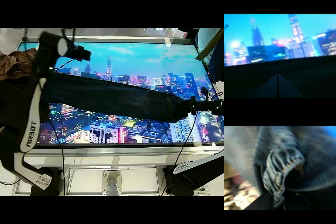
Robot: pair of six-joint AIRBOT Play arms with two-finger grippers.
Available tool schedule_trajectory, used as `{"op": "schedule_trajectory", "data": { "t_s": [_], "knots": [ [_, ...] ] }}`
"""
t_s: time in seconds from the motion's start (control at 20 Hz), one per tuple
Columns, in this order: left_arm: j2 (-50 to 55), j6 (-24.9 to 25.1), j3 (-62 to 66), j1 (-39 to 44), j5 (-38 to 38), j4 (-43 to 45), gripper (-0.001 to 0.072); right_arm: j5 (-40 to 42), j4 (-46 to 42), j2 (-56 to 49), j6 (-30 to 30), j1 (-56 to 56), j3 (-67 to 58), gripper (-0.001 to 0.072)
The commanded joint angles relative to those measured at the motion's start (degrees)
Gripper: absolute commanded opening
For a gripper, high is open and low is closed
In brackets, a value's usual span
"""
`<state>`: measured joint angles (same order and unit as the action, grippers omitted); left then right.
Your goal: Fold the clothes and pants, and hang the long-sleeved shirts on hangers.
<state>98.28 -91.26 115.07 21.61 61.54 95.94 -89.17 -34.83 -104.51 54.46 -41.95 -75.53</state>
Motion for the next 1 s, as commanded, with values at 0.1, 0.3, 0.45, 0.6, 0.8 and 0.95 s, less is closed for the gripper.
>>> {"op": "schedule_trajectory", "data": {
  "t_s": [0.1, 0.3, 0.45, 0.6, 0.8, 0.95],
  "knots": [
    [10.3, 1.2, 0.0, 6.3, -0.8, -15.0, 0.0012, -7.6, 16.5, 7.5, 3.2, 0.8, -3.3, 0.0051],
    [19.2, 5.7, 0.0, 14.2, -8.3, -29.8, 0.0012, -3.2, 15.9, 13.9, 12.6, 7.6, -8.2, 0.0051],
    [23.8, 5.6, 0.0, 19.4, -13.1, -33.6, 0.0012, 2.1, 9.9, 15.1, 17.3, 16.4, -11.6, 0.0051],
    [24.6, 5.6, 0.2, 21.1, -15.9, -34.7, 0.0012, 8.3, -1.5, 15.1, 22.1, 25.1, -12.8, 0.0051],
    [19.1, 5.6, 0.5, 14.3, -9.8, -32.0, 0.0012, 16.0, -4.6, 15.1, 24.5, 33.9, -12.8, 0.0050],
    [11.5, 5.6, 0.5, 5.0, -0.8, -24.4, 0.0012, 22.6, -7.0, 15.0, 25.6, 40.9, -12.8, 0.0050]
  ]
}}
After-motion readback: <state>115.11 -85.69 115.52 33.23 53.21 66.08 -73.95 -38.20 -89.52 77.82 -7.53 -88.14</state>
